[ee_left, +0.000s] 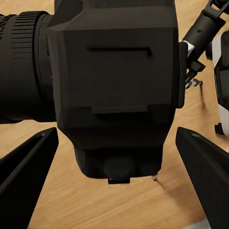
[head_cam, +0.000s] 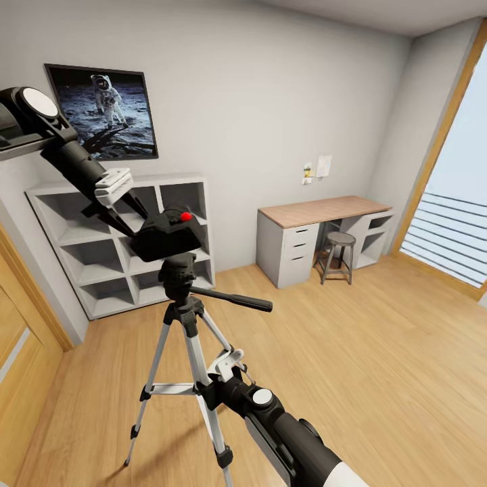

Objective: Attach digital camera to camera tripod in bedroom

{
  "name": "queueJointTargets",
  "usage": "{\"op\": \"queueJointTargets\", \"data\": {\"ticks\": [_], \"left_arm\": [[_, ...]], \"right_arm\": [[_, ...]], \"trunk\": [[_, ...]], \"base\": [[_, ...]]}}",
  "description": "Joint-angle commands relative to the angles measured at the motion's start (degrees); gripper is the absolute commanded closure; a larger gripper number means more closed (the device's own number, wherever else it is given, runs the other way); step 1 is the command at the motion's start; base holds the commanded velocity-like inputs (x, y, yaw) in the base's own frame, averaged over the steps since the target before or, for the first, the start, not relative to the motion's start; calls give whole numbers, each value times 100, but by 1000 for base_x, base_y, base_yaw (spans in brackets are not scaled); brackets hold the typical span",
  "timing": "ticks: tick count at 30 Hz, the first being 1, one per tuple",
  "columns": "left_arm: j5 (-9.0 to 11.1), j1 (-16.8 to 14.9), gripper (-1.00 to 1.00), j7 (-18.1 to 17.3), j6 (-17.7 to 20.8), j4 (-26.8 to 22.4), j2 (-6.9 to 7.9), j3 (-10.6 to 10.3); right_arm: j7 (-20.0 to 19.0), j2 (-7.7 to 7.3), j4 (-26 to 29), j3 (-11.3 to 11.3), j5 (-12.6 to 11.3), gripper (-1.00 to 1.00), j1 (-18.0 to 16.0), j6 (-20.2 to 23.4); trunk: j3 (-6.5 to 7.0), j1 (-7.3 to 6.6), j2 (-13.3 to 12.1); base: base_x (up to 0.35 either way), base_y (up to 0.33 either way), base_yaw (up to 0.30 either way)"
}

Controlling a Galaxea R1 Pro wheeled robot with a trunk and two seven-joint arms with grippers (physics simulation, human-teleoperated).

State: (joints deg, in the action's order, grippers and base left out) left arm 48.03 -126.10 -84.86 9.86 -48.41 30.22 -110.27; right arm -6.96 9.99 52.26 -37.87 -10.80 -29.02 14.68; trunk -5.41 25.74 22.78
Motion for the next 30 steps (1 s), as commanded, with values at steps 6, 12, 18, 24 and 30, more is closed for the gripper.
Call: {"op": "queueJointTargets", "data": {"ticks": [6, 12, 18, 24, 30], "left_arm": [[85, -18, 100, 10, 51, -14, 3, -48], [98, -13, 100, 13, 51, -12, 0, -107], [101, -9, 100, 13, 51, -11, 1, -226], [101, -4, 100, 14, 51, -10, -1, -262], [102, -3, 100, 14, 51, -8, 0, -271]], "right_arm": [[-7, 1, 3, -10, -62, 100, -7, 32], [-13, 1, 3, -10, -62, 100, -7, 34], [-14, 1, 3, -10, -62, 100, -9, 34], [-13, 1, 9, -10, -62, 100, -8, 31], [-14, 1, 11, -10, -62, 100, -7, 30]], "trunk": [[-14, 4, 14], [-14, 4, 14], [-14, 4, 14], [-14, 4, 14], [-14, 4, 14]], "base": [[0, 0, 0], [0, 0, 0], [0, 0, 0], [0, 0, 0], [0, 0, 0]]}}
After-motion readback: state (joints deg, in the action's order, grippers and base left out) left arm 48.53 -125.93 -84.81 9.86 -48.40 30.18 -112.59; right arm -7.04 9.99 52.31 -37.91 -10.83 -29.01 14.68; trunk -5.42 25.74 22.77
